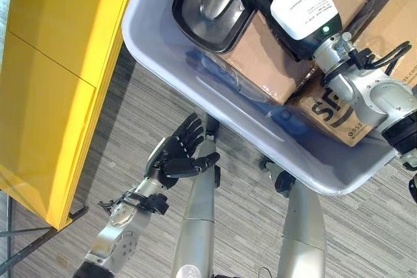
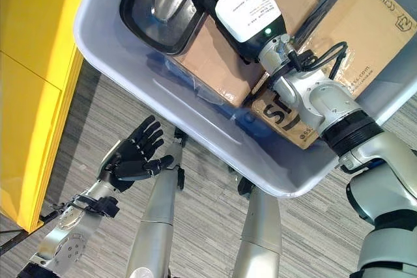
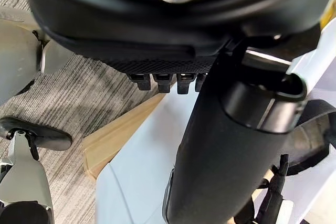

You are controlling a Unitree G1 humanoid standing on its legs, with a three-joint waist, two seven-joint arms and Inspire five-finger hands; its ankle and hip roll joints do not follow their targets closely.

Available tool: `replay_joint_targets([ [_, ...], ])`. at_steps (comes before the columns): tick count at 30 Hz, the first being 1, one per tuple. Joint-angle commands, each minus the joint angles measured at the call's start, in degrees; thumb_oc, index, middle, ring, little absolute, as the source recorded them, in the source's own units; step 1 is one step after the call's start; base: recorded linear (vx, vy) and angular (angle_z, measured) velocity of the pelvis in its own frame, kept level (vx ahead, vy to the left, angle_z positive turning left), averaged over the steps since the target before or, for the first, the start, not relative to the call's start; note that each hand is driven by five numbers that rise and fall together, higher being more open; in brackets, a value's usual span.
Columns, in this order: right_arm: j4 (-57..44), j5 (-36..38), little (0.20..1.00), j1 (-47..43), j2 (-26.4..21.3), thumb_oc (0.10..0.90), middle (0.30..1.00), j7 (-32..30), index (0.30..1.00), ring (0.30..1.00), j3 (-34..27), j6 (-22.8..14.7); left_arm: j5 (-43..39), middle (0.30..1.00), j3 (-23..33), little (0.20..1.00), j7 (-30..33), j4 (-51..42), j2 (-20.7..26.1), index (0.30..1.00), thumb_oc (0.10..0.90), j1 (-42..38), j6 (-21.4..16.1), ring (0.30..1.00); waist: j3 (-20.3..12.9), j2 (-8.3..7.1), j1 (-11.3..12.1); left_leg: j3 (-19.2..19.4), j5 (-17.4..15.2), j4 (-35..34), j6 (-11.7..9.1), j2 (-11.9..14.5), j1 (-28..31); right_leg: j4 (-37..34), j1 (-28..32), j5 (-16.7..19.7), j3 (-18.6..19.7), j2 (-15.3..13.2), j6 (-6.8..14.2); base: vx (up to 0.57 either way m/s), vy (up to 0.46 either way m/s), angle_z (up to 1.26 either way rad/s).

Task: Move parts from the plastic box to the shelf.

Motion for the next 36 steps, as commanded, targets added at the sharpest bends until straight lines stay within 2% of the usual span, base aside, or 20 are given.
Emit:
replay_joint_targets([
  [1, 13.20, -4.06, 1.000, 0.33, -5.60, 0.900, 1.000, 8.46, 1.000, 1.000, 5.06, 7.29, 1.11, 1.000, 1.16, 1.000, -0.92, -5.00, -0.46, 1.000, 0.900, -0.60, -4.24, 1.000, 2.86, 2.15, 2.14, 0.50, 0.09, 0.52, 1.47, -0.24, -1.04, 2.88, 1.64, -0.92, 2.14, 2.16, 4.21, 0.00, 0.000, 0.00],
  [8, 12.60, -6.62, 1.000, -0.03, -5.90, 0.900, 1.000, 10.45, 1.000, 1.000, 6.02, 8.72, 1.04, 1.000, 1.53, 1.000, -1.27, -5.77, -0.05, 1.000, 0.900, 0.05, -3.93, 1.000, 2.86, 2.17, 2.44, 0.37, 0.00, 1.20, 1.56, -0.43, -1.61, 2.97, 1.59, -0.89, 1.93, 2.05, 4.17, 0.00, 0.000, 0.00],
  [12, 12.76, -8.50, 1.000, -0.93, -5.47, 0.900, 1.000, 12.25, 1.000, 1.000, 6.91, 8.30, 1.21, 1.000, 1.54, 1.000, -1.57, -5.85, -0.13, 1.000, 0.900, 0.38, -3.86, 1.000, 2.86, 2.30, 2.84, 0.30, -0.07, 1.46, 1.61, -0.50, -1.59, 3.06, 1.91, -1.00, 1.68, 1.97, 4.09, 0.00, 0.000, 0.00],
  [21, 14.16, -9.17, 1.000, -4.65, -3.23, 0.900, 1.000, 22.72, 1.000, 1.000, 10.05, 10.82, 1.06, 1.000, 1.61, 1.000, -1.86, -6.31, -0.08, 1.000, 0.900, 0.64, -3.06, 1.000, 2.86, 2.57, 4.17, -0.27, -0.37, 2.72, 1.76, -0.90, -2.24, 4.46, 1.97, -1.71, 1.15, 1.62, 3.77, 0.00, 0.000, 0.00],
  [31, 17.16, -9.30, 1.000, -4.79, -1.55, 0.900, 1.000, 32.34, 1.000, 1.000, 10.99, 12.84, 1.58, 1.000, 1.66, 1.000, -1.96, -6.99, -0.03, 1.000, 0.900, 1.70, -2.78, 1.000, 2.86, 2.47, 5.69, -1.33, -0.72, 3.93, 2.18, -1.50, -3.19, 6.19, 2.11, -2.62, 0.17, 1.46, 3.45, 0.01, -0.004, 0.02],
  [36, 19.77, -9.36, 1.000, -4.09, -0.46, 0.900, 1.000, 34.41, 1.000, 1.000, 10.71, 12.87, 2.05, 1.000, 1.12, 1.000, -1.40, -7.67, -0.07, 1.000, 0.900, 1.68, -2.27, 1.000, 2.86, 2.45, 6.24, -1.86, -0.92, 4.78, 2.36, -1.95, -4.18, 6.58, 1.80, -2.73, -0.18, 1.49, 3.36, 0.00, 0.000, 0.00],
])
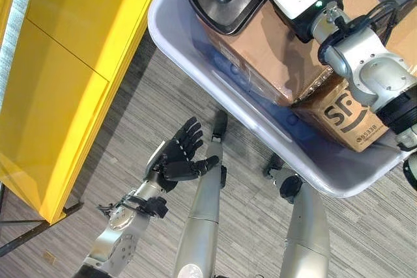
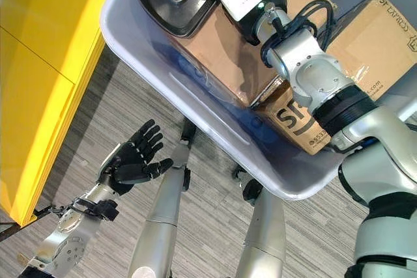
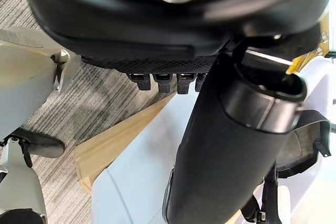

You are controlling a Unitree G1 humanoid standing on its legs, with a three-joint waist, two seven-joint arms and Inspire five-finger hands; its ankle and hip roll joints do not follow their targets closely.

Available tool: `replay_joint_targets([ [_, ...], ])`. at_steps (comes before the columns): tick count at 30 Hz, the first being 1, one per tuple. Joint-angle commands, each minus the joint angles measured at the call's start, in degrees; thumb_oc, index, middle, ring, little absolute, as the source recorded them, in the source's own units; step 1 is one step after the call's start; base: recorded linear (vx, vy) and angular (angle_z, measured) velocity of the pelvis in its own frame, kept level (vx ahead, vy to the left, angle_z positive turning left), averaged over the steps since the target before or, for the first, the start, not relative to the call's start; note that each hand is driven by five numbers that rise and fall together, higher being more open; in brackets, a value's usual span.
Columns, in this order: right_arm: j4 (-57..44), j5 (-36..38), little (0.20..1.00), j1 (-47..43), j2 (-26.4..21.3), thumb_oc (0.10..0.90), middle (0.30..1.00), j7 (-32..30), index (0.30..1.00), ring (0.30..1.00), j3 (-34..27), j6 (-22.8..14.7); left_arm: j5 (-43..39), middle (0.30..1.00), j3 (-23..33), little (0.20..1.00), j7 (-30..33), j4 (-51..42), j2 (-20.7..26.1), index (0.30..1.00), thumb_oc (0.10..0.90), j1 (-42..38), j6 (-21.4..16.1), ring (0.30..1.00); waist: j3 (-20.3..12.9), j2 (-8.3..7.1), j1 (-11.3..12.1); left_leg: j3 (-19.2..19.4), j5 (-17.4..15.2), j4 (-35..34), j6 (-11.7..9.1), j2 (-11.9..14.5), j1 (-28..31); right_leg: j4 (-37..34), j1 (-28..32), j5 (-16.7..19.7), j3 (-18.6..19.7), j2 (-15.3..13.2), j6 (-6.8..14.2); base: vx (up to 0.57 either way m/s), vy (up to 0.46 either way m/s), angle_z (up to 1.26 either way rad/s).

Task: Move parts from the plastic box to the shelf.

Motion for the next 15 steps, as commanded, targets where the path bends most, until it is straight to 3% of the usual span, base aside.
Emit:
replay_joint_targets([
  [1, 14.33, -1.14, 1.000, 5.01, -5.33, 0.900, 1.000, 14.41, 1.000, 1.000, 5.90, 3.54, 2.01, 1.000, 1.14, 1.000, -0.96, -7.54, -0.08, 1.000, 0.900, -0.12, -2.40, 1.000, 5.30, 2.52, 3.23, 0.18, -0.73, 0.30, 2.66, -1.02, -1.49, 5.51, 1.31, -2.47, 1.12, 2.28, 3.28, 0.00, 0.000, 0.00],
  [11, 16.37, 0.88, 1.000, 5.11, -4.28, 0.900, 1.000, 14.85, 1.000, 1.000, 5.86, 3.74, 2.78, 1.000, 0.11, 1.000, -0.28, -7.53, -0.38, 1.000, 0.900, -0.51, -2.71, 1.000, 5.30, 2.51, 3.81, -0.34, -1.24, 1.61, 3.04, -1.50, -2.99, 5.90, 0.86, -2.67, 0.70, 2.19, 3.17, 0.00, 0.000, 0.00],
  [12, 16.55, 1.02, 0.300, 5.12, -4.08, 0.400, 0.300, 14.72, 0.300, 0.300, 5.81, 3.65, 2.74, 1.000, 0.05, 1.000, 0.03, -7.76, -0.42, 1.000, 0.900, -0.60, -2.61, 1.000, 5.30, 2.60, 3.89, -0.38, -1.22, 1.68, 3.05, -1.55, -3.13, 5.96, 0.78, -2.71, 0.72, 2.19, 3.16, 0.00, 0.030, -0.03],
  [15, 16.95, 1.22, 0.300, 5.09, -3.56, 0.400, 0.300, 13.24, 0.300, 0.300, 5.83, 3.14, 2.63, 1.000, -0.04, 1.000, 0.20, -7.86, -0.45, 1.000, 0.900, -0.83, -2.42, 1.000, 5.30, 2.73, 4.08, -0.58, -1.25, 1.94, 3.10, -1.84, -3.46, 5.89, 0.71, -2.72, 0.68, 2.28, 3.09, 0.00, 0.022, -0.04],
])
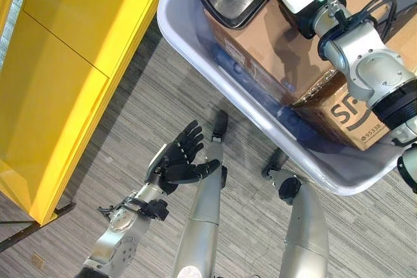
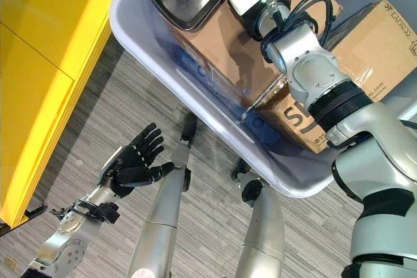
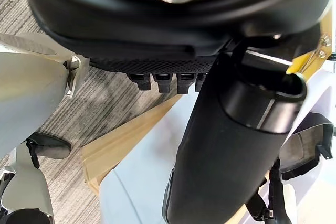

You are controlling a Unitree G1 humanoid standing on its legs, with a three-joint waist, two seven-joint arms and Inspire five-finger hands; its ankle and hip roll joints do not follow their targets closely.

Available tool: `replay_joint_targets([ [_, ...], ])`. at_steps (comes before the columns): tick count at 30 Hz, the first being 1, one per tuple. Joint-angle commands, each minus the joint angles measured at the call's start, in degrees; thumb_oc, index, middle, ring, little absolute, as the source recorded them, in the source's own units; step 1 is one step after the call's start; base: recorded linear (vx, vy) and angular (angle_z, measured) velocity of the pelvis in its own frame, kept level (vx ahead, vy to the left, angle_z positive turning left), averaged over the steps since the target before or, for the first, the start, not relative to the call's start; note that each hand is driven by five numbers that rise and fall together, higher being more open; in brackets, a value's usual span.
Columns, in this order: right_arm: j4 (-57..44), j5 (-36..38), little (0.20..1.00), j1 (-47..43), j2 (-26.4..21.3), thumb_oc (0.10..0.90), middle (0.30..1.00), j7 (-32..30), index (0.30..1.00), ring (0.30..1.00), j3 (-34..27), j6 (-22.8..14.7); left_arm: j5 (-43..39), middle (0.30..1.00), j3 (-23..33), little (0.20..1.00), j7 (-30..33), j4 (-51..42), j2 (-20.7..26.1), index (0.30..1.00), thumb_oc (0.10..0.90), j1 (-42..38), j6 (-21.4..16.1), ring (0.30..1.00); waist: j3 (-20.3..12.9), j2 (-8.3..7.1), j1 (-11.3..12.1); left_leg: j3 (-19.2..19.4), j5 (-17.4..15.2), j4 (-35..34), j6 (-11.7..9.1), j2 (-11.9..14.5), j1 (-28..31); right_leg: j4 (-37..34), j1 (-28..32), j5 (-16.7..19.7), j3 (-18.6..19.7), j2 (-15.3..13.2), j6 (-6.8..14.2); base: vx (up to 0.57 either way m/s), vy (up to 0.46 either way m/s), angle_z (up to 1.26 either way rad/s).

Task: Move parts from the plastic box to the shelf.

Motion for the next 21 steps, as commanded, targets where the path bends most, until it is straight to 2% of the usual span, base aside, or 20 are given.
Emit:
replay_joint_targets([
  [1, 14.11, 1.35, 0.300, 6.65, -4.74, 0.400, 0.300, 11.07, 0.300, 0.300, 5.99, 0.60, 1.06, 1.000, 0.44, 1.000, -0.29, -7.81, -0.40, 1.000, 0.900, -1.16, -2.50, 1.000, 5.59, 3.21, 3.99, 0.42, -0.69, 1.92, 3.71, -0.87, -2.29, 7.59, 0.88, -2.62, 0.58, 2.33, 2.15, 0.00, 0.009, -0.05],
  [6, 13.00, 1.86, 0.300, 7.45, -4.83, 0.400, 0.300, 8.38, 0.300, 0.300, 5.65, -0.32, 1.25, 1.000, 0.29, 1.000, -0.66, -7.71, -0.29, 1.000, 0.900, -1.11, -2.89, 1.000, 5.59, 3.19, 4.05, 0.42, -0.57, 1.50, 3.83, -0.94, -2.14, 6.95, 1.35, -2.39, 0.39, 2.39, 2.31, 0.00, 0.000, 0.00],
  [14, 8.45, 3.74, 0.300, 8.75, -5.08, 0.400, 0.300, 4.74, 0.300, 0.300, 5.09, -3.89, 1.90, 1.000, 0.63, 1.000, -0.97, -8.03, 0.04, 1.000, 0.900, -0.96, -3.22, 1.000, 5.59, 2.93, 3.56, 1.00, -0.38, -0.01, 3.88, -0.84, -0.09, 4.33, 3.45, -1.35, 0.53, 2.88, 2.71, -0.02, -0.013, 0.13],
  [21, 1.00, 4.38, 0.300, 12.02, -6.20, 0.400, 0.300, 2.87, 0.300, 0.300, 4.12, -7.66, 1.96, 1.000, 1.99, 1.000, -1.68, -8.81, 0.07, 1.000, 0.900, -1.12, -2.69, 1.000, 5.59, 2.51, 1.79, 2.75, -0.64, -1.79, 4.05, -0.48, 4.20, 0.22, 6.94, 0.19, 1.65, 3.98, 2.95, -0.05, 0.018, 0.02],
])
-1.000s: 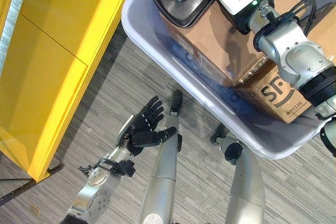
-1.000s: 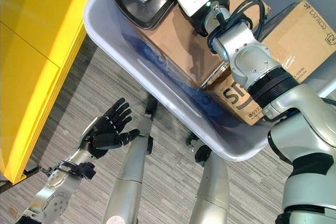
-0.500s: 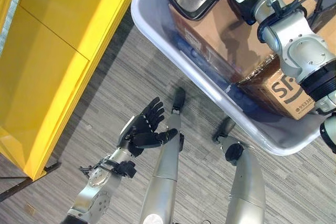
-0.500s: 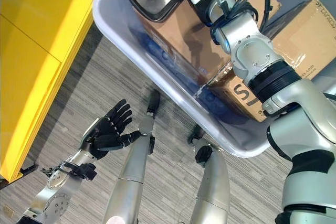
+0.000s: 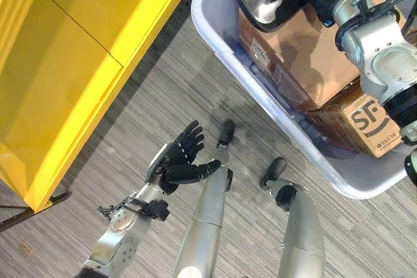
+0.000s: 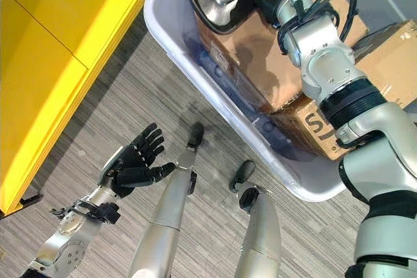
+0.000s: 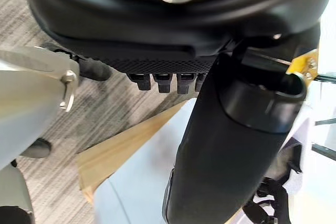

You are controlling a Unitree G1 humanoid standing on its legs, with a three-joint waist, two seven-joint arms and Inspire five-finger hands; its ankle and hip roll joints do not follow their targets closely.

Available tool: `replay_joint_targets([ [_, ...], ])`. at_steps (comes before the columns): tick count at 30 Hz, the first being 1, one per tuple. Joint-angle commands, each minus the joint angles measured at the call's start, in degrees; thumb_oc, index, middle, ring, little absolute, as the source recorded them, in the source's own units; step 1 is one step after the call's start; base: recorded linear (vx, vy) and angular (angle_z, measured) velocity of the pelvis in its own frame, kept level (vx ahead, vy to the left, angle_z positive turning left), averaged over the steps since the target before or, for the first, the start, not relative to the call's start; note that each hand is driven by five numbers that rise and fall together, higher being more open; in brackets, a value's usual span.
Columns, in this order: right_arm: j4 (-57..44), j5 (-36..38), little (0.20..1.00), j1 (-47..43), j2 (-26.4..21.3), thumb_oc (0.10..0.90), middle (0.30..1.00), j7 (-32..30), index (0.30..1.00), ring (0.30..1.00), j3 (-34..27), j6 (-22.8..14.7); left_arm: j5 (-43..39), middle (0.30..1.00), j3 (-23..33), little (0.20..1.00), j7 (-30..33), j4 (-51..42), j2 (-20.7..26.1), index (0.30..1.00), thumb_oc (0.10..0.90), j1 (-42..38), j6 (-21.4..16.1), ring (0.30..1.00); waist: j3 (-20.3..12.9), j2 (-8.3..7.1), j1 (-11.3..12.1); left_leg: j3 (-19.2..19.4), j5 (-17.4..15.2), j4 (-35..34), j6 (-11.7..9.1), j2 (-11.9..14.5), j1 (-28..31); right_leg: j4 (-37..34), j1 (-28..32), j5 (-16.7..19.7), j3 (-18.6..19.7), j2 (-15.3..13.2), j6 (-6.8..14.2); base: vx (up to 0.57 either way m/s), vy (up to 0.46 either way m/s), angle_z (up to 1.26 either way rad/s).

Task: Move parts from the plastic box to the shelf.

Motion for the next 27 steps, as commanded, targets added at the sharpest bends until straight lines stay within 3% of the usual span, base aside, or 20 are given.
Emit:
replay_joint_targets([
  [1, 2.22, 4.59, 0.300, 10.56, -2.24, 0.400, 0.300, 5.11, 0.300, 0.300, 6.35, -6.24, 1.13, 1.000, 2.09, 1.000, -2.48, -8.05, -0.24, 1.000, 0.900, -1.30, -2.54, 1.000, 7.08, 3.82, 0.55, 2.38, 1.60, -7.16, 2.16, 1.68, 3.99, 0.72, 2.41, 0.18, 0.82, 2.64, 1.95, -0.04, 0.040, -0.10],
  [5, -0.78, 5.57, 0.300, 11.85, -2.59, 0.400, 0.300, 3.55, 0.300, 0.300, 5.72, -7.74, 0.81, 1.000, 2.85, 1.000, -2.62, -8.36, -0.06, 1.000, 0.900, -1.46, -2.09, 1.000, 7.08, 3.49, -0.27, 2.99, 1.57, -7.90, 2.13, 1.79, 5.77, -1.04, 3.87, 0.90, 1.25, 3.07, 2.09, -0.04, 0.038, -0.08],
  [16, -22.98, 5.51, 0.300, 24.22, -5.98, 0.400, 0.300, 0.83, 0.300, 0.300, -2.52, -10.35, -0.82, 1.000, 6.93, 1.000, -2.78, -9.06, 0.21, 1.000, 0.900, -0.85, -2.50, 1.000, 7.08, 0.89, -4.93, 6.03, 0.90, -11.94, 2.32, 2.02, 14.76, -8.71, 11.83, 3.32, 3.98, 5.12, 2.91, -0.05, 0.051, -0.14],
  [26, -32.19, 9.07, 0.300, 28.30, -6.72, 0.400, 0.300, 0.06, 0.300, 0.300, -7.72, -11.85, 0.46, 1.000, 8.31, 1.000, -2.94, -8.82, -0.62, 1.000, 0.900, -1.26, -3.27, 1.000, 7.08, -0.50, -6.48, 7.31, 0.02, -14.48, 2.40, 1.99, 22.40, -12.47, 19.05, 3.92, 4.62, 5.42, 3.47, -0.03, 0.016, -0.08],
  [27, -35.43, 9.61, 0.300, 29.78, -7.14, 0.400, 0.300, 1.51, 0.300, 0.300, -9.09, -12.29, 1.13, 1.000, 8.75, 1.000, -2.74, -9.02, -0.85, 1.000, 0.900, -1.23, -3.22, 1.000, 7.08, -0.83, -6.76, 7.51, -0.42, -14.91, 2.43, 1.97, 25.18, -13.47, 21.72, 3.88, 4.75, 5.28, 3.62, -0.03, 0.030, -0.05],
])
